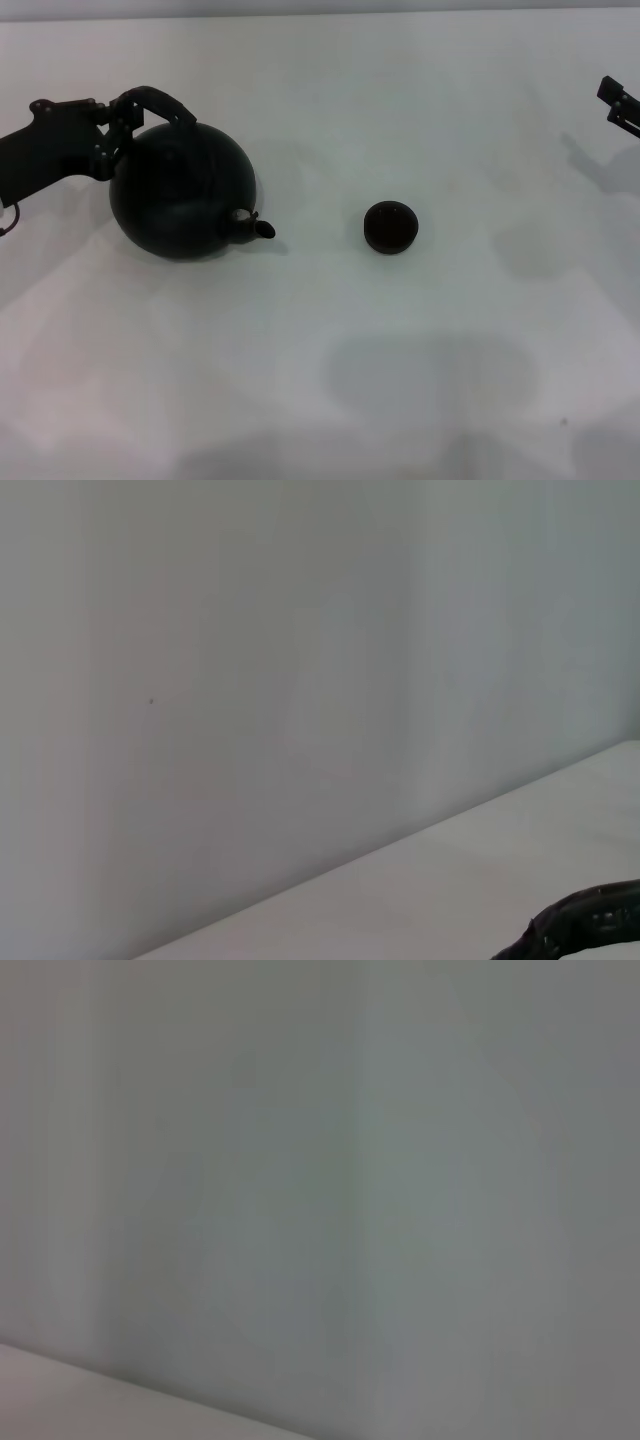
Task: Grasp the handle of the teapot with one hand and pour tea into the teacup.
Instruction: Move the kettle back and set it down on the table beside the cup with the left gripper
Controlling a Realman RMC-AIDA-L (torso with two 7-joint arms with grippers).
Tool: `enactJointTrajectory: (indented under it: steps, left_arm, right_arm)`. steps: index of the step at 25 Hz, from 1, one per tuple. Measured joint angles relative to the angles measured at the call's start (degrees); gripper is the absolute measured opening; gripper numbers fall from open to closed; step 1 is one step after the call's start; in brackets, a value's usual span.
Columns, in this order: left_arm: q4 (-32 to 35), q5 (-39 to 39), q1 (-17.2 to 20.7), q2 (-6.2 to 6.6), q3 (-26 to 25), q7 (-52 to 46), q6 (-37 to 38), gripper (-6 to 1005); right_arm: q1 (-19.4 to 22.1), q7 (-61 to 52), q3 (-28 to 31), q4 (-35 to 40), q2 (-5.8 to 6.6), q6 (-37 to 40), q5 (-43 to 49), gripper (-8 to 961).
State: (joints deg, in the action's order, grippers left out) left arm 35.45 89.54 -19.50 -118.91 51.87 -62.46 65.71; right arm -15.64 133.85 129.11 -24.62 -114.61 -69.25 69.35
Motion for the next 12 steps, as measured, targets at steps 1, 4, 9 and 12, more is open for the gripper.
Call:
enactJointTrajectory:
  steps: [1,4,9,12]
  left_arm:
    - [-0.04,0.00,0.02,0.00,0.00,0.01,0.00,132]
    - [-0.18,0.02,0.12,-0.01,-0.02,-0.01,-0.41,140]
    - [-0.21,0.02,0.22,-0.01,-0.02,0.02,-0.80,152]
    - [-0.21,0.02,0.30,-0.01,-0.02,0.08,-1.08,228]
  right_arm:
    - [0.00,0.00,0.00,0.00,0.00,0.00,0.00,860]
    - [0.00,0.00,0.00,0.00,0.00,0.00,-0.01,860]
    - [0.00,0.00,0.00,0.01,0.00,0.06,-0.01,860]
    - [0.00,0.00,0.00,0.01,0.00,0.08,-0.01,860]
